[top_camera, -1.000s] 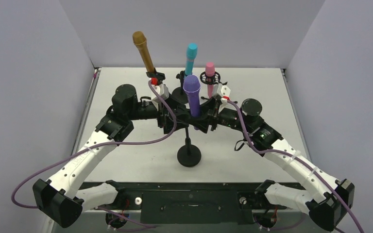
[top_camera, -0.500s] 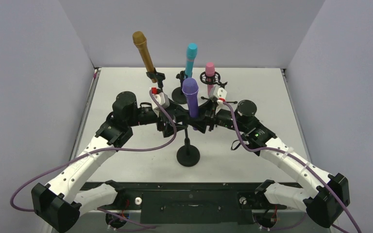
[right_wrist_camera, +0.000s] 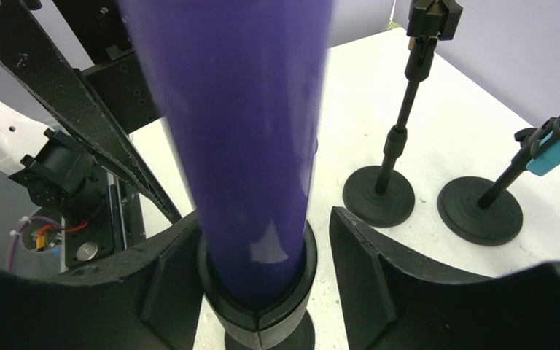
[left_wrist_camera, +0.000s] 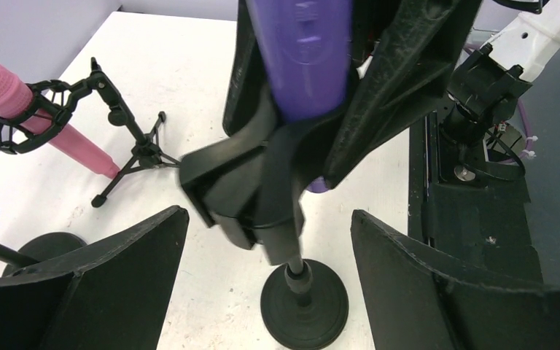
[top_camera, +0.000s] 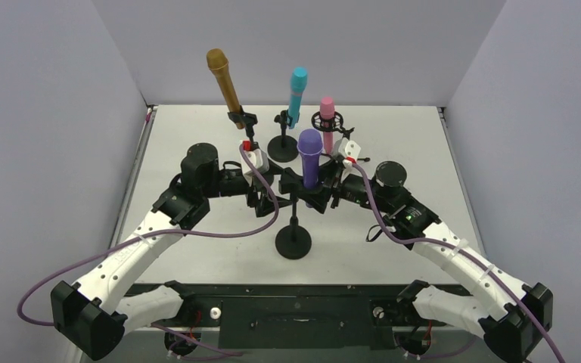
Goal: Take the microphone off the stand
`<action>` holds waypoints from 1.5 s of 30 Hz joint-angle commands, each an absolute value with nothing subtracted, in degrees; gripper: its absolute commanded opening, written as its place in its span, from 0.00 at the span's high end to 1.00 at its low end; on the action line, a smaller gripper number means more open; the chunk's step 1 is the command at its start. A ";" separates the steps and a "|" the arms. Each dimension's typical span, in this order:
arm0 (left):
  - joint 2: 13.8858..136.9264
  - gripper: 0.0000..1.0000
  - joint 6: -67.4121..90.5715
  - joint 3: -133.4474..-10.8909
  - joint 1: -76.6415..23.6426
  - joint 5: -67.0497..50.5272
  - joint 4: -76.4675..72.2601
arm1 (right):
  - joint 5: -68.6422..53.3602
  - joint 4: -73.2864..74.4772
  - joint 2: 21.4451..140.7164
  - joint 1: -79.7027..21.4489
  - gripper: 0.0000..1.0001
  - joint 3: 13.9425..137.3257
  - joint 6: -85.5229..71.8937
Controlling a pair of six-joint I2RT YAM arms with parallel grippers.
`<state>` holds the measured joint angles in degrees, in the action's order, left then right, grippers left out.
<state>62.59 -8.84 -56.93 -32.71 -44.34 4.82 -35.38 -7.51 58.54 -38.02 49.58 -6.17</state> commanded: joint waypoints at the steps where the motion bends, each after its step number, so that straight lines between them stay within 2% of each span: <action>1: 62.41 0.20 -9.77 -59.25 -33.25 -45.88 4.28 | -33.85 -5.81 56.02 -38.95 0.40 52.42 -3.54; 18: 63.10 0.20 -8.05 -60.03 -34.38 -48.12 1.24 | -31.72 2.34 55.18 -41.84 0.35 57.86 -0.49; 21: 63.53 0.20 -7.73 -60.34 -34.60 -48.50 0.85 | -31.04 2.59 54.57 -41.85 0.31 58.65 -0.53; 22: 63.67 0.20 -7.64 -60.46 -34.67 -48.71 0.86 | -30.55 2.76 54.49 -41.84 0.25 58.86 -0.66; 23: 63.83 0.20 -7.47 -60.62 -34.78 -48.83 0.87 | -30.26 2.83 54.45 -41.84 0.24 59.30 -0.89; 29: 64.30 0.22 -7.00 -60.98 -35.07 -49.25 -0.09 | -27.18 -0.36 53.80 -41.86 0.22 59.83 -4.21; 38: 65.23 0.36 -6.33 -61.36 -35.12 -49.87 -0.56 | -25.15 -5.17 55.56 -42.19 0.23 61.83 -8.43; 45: 65.36 0.63 -6.56 -61.65 -35.16 -50.14 1.86 | -24.35 -5.49 57.48 -43.16 0.30 63.05 -9.23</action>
<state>65.34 -6.33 -58.92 -34.85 -48.47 2.33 -25.43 -2.20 55.70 -42.22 60.25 -8.21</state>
